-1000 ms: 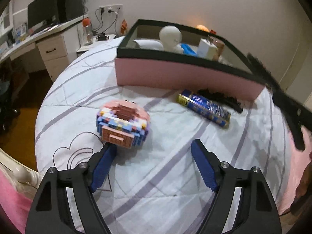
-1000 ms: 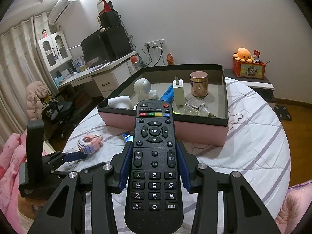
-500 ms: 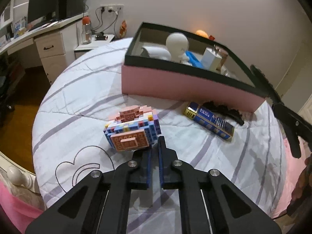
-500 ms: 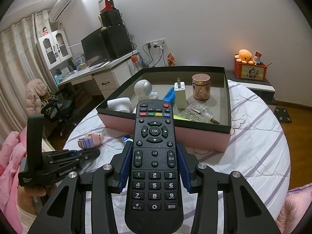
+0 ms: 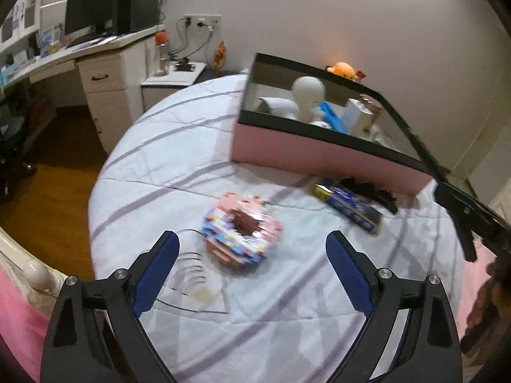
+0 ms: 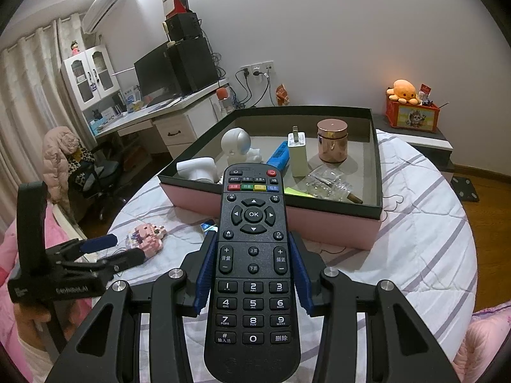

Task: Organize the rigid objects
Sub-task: 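Lift the block figure with the left gripper while the right gripper holds the remote, then drop the block figure into the box with the left gripper while the right gripper lowers the remote in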

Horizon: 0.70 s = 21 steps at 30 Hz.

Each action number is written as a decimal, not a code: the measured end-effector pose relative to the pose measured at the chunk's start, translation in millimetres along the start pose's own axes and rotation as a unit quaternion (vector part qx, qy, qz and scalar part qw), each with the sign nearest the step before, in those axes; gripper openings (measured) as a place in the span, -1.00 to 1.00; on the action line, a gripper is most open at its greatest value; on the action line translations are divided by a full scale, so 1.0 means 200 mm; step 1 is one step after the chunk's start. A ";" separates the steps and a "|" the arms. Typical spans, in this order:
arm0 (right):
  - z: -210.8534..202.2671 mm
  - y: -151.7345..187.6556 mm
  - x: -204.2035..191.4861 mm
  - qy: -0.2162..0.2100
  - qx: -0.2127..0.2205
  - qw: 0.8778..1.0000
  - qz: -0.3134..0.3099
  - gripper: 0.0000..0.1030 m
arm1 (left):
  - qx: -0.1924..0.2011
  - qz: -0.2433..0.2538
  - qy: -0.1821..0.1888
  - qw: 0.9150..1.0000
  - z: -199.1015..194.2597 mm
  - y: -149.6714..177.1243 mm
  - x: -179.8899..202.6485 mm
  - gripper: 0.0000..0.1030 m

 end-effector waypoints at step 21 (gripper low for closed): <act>0.02 -0.06 0.00 0.009 0.005 1.000 -0.005 -0.14 | 0.029 0.074 0.007 0.997 -0.01 -0.16 0.19 0.18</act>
Point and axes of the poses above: each gripper's, at about its wrist camera, not at the fingertips, and z roughly the way its jaws point, x to its right, y to its underside, the point moved 6 cm from there along z, roughly the way its jaws point, and after that the axes turned 13 degrees about y, right-handed, at the moved point
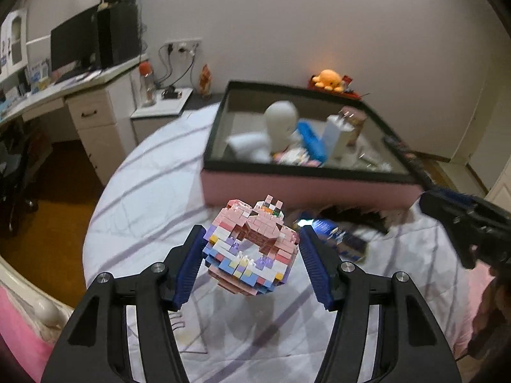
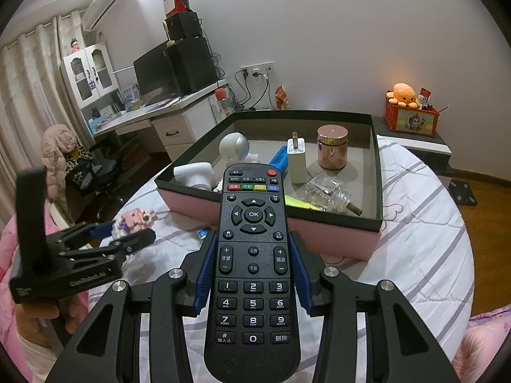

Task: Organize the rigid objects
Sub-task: 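Drop the block figure into the box with the left gripper while the right gripper lowers the remote in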

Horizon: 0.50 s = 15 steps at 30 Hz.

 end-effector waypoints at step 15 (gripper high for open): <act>0.05 -0.22 0.09 0.022 0.021 0.999 -0.012 -0.13 | 0.020 0.060 0.045 0.997 0.07 -0.41 0.29 0.18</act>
Point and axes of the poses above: each gripper's, at about its wrist camera, not at the fingertips, and z roughly the way its jaws point, x to its right, y to its underside, the point moved 6 cm from there along z, roughly the way its jaws point, and after that the axes turned 13 degrees about y, right-handed, at the moved point
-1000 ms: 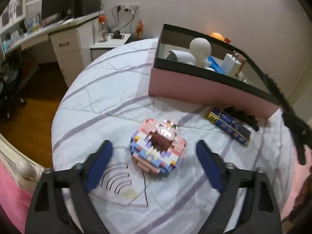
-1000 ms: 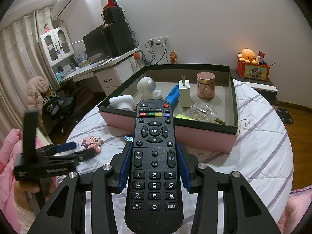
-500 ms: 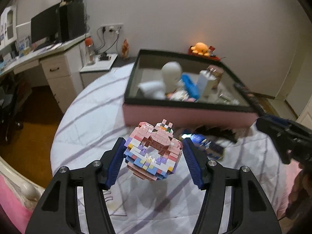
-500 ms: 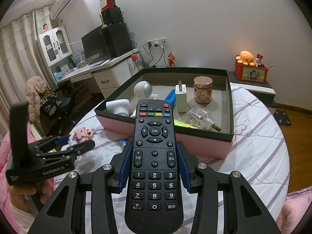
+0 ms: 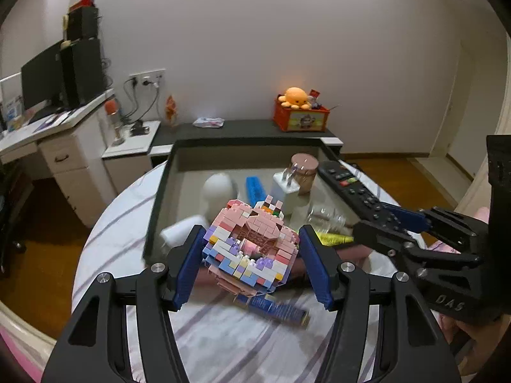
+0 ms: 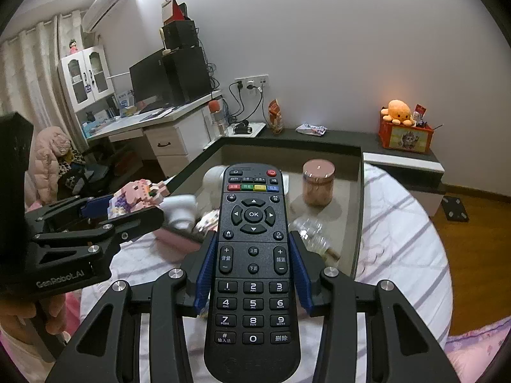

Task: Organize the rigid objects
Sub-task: 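Drop the block figure into the box with the left gripper while the right gripper lowers the remote in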

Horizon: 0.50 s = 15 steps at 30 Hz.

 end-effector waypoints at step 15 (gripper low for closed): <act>0.38 -0.17 0.05 0.043 -0.039 0.998 -0.029 -0.13 | -0.058 0.004 0.007 0.998 0.45 -0.24 -0.08 0.18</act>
Point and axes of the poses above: each gripper's, at about its wrist camera, not at the fingertips, and z roughly the way its jaws point, x to its right, y to its underside, the point moved 6 cm from there along z, roughly the way its jaws point, and after that the axes turned 13 degrees about y, right-handed, at the moved point
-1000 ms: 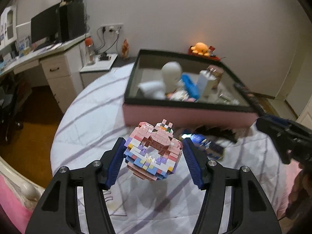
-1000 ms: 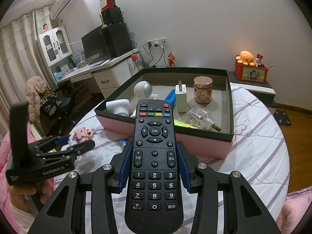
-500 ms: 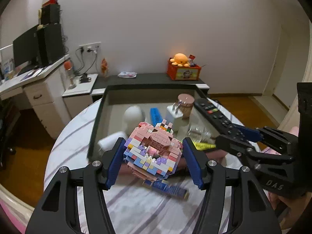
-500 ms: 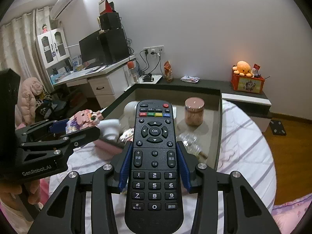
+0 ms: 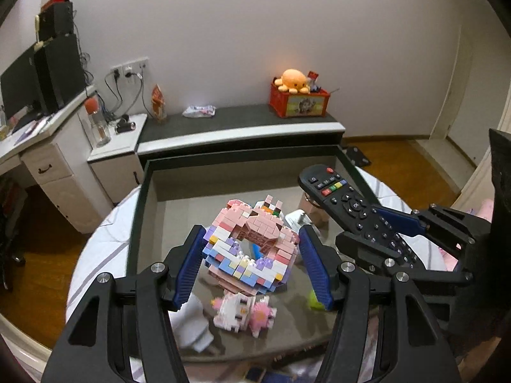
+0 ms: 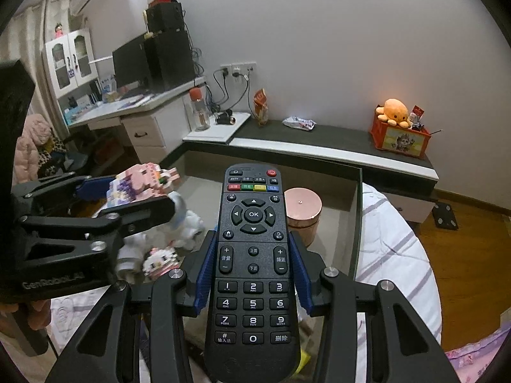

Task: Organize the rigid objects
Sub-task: 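Drop the block figure into the box with the left gripper while the right gripper lowers the remote in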

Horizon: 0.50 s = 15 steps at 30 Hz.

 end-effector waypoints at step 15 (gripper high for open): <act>0.12 0.01 0.02 0.036 -0.026 0.999 -0.009 -0.13 | -0.017 0.003 -0.012 1.000 0.14 0.00 -0.06 0.20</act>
Point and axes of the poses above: each gripper's, at about its wrist camera, not at the fingertips, and z roughly the way its jaws point, x to its right, y to its underside, the point moved 6 cm from there along z, roughly the way its jaws point, and after that the axes turned 13 degrees about y, right-handed, at the moved point
